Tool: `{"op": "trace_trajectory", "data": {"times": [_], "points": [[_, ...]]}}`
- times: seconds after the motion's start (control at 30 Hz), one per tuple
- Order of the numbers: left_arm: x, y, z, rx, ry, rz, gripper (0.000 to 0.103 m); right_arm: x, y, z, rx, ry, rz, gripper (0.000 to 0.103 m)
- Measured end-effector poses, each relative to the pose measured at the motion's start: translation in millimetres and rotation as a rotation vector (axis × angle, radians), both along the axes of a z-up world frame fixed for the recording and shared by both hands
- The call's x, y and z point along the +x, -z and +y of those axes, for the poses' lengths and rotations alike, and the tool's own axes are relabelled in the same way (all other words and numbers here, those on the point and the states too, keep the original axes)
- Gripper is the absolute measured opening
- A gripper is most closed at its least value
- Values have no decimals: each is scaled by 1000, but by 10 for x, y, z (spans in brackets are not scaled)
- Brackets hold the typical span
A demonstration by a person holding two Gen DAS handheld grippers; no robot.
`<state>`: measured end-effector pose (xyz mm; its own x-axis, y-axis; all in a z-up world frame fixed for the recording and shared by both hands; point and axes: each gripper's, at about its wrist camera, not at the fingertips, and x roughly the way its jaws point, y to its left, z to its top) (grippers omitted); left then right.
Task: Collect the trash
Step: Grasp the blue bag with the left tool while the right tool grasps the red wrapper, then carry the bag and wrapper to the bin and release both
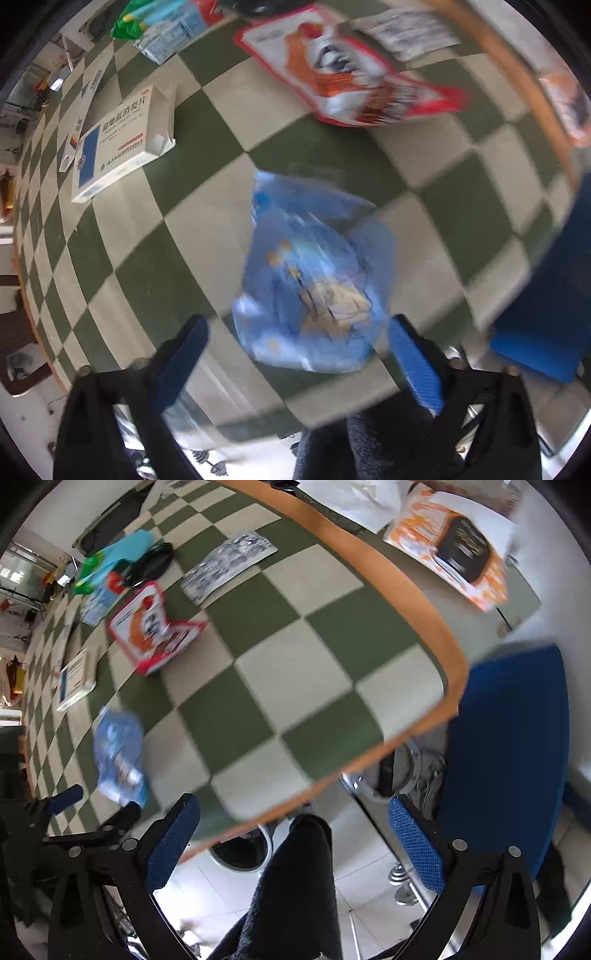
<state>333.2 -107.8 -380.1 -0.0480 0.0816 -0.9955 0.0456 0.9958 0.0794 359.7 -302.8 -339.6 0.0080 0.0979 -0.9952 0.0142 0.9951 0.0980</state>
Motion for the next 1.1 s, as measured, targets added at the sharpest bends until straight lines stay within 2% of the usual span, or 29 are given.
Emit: {"op": "trace_trajectory", "data": {"times": [0.03, 0.07, 0.17, 0.27, 0.33, 0.4, 0.57, 0.67, 0.7, 0.73, 0.77, 0.87, 0.93, 1.1], "points": [[38, 42, 79, 21, -35, 11, 78, 83, 23, 18, 0, -11, 4, 103], [62, 54, 182, 11, -85, 9, 80, 167, 44, 48, 1, -24, 7, 103], [69, 67, 656, -24, -308, 5, 79, 467, 73, 223, 40, -95, 11, 103], [9, 96, 1138, -82, -507, 12, 79, 755, 69, 580, 84, -198, 0, 103], [-9, 119, 1320, -109, -565, 18, 78, 930, 77, 896, 87, -268, -9, 103], [-13, 133, 1410, -129, -587, 22, 78, 1085, 136, 1232, 78, -347, -13, 103], [-20, 143, 1410, -159, -607, 10, 77, 1355, 463, 1918, -17, -496, 11, 103], [7, 87, 1400, -140, -589, -16, 56, 1406, 659, 2099, -70, -524, 47, 101], [22, 70, 1387, -139, -583, -23, 40, 1405, 694, 2126, -83, -523, 48, 89], [20, 48, 1396, -148, -580, -28, 39, 1398, 709, 2136, -104, -520, 40, 74], [15, 32, 1404, -154, -581, -34, 38, 1391, 699, 2134, -133, -517, 15, 74], [-8, -42, 1427, -144, -575, -59, 28, 1362, 647, 2112, -116, -507, -21, 66], [-38, -101, 1481, -136, -567, -73, 17, 1325, 568, 2061, -105, -507, -43, 61], [-104, -227, 1482, -97, -548, -102, 13, 1229, 416, 1924, -51, -474, -55, 59]]}}
